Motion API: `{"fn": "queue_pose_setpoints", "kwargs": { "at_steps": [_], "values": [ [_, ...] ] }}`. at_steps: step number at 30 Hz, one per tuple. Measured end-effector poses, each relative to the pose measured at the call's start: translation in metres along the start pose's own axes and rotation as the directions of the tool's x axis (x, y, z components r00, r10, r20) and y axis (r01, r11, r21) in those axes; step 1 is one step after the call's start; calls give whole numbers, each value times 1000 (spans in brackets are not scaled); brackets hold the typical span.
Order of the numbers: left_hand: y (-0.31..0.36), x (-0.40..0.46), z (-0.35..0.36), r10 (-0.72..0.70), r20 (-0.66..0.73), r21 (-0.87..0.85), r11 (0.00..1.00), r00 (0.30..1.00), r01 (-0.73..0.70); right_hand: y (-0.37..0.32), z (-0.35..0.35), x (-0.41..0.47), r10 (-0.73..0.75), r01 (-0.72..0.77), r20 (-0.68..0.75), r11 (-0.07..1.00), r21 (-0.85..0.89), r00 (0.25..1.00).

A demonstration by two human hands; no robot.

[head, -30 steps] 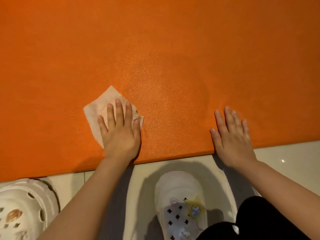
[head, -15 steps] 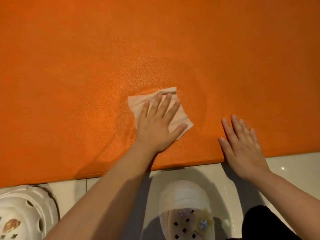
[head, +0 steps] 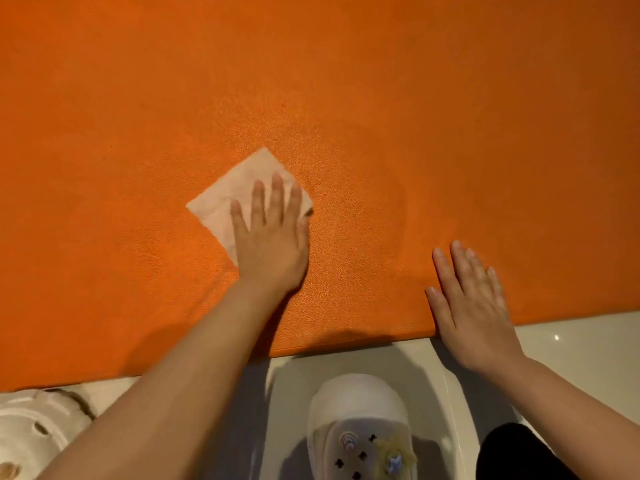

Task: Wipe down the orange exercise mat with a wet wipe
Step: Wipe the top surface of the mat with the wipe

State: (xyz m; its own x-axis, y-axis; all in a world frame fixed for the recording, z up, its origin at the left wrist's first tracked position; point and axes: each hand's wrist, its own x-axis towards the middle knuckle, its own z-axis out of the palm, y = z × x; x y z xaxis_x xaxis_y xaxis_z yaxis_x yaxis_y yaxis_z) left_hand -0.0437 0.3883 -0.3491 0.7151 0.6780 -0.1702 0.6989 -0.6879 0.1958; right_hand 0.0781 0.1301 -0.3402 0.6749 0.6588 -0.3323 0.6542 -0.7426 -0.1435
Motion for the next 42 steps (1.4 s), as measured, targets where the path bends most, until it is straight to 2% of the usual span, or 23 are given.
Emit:
{"fn": "queue_pose_setpoints", "kwargs": {
  "at_steps": [2,4,5,8,10,12,14,16,21,25,28,30,32,35,38,40,42],
  "values": [
    [46,-30,13,259,87,56,963,962,-264,1,1,0,-11,11,3,1000,17,1000],
    [83,-68,29,480,220,35,866,849,-499,4,0,-2,-38,38,9,997,71,999],
    [91,-82,35,552,243,20,819,797,-573,7,-2,-3,-57,56,6,993,104,998],
    [86,-91,31,610,208,-26,785,765,-619,16,-8,-7,-101,98,18,984,147,995],
    [79,-80,28,642,262,-25,751,721,-659,18,-9,-7,-106,103,16,984,146,994],
    [81,-63,24,571,305,10,798,762,-602,13,-8,-3,-75,76,-15,986,152,997],
    [87,-42,23,469,233,31,872,852,-489,5,-5,-1,-27,34,-44,986,161,999],
    [88,-15,20,393,175,18,915,903,-402,1,-2,1,21,-8,-64,981,194,998],
    [40,61,-5,309,104,29,949,946,-313,-8,-11,2,53,-36,-53,962,272,997],
    [-35,90,-23,109,29,1,994,994,-109,-44,-24,26,-23,50,-102,961,273,995],
    [-85,97,-38,-169,-46,-26,985,984,168,-69,-38,57,-88,123,-143,957,263,986],
    [-105,99,-46,-376,-76,-77,925,923,371,-74,-47,80,-87,125,-160,962,244,983],
    [-109,100,-47,-468,-67,-89,882,881,462,-69,-55,106,-35,65,-146,976,208,989],
    [-92,104,-39,-494,-42,-82,868,869,489,-57,-67,149,113,-99,-85,983,152,990],
    [-69,107,-32,-443,-69,-60,896,894,440,-54,-82,196,253,-221,-112,946,237,961],
    [-44,108,-28,-311,-65,-67,950,948,307,-57,-87,222,302,-257,-121,922,291,946],
    [-4,107,-19,-28,-21,-93,995,999,26,-62,-82,237,308,-270,-97,920,286,947]
  ]
}}
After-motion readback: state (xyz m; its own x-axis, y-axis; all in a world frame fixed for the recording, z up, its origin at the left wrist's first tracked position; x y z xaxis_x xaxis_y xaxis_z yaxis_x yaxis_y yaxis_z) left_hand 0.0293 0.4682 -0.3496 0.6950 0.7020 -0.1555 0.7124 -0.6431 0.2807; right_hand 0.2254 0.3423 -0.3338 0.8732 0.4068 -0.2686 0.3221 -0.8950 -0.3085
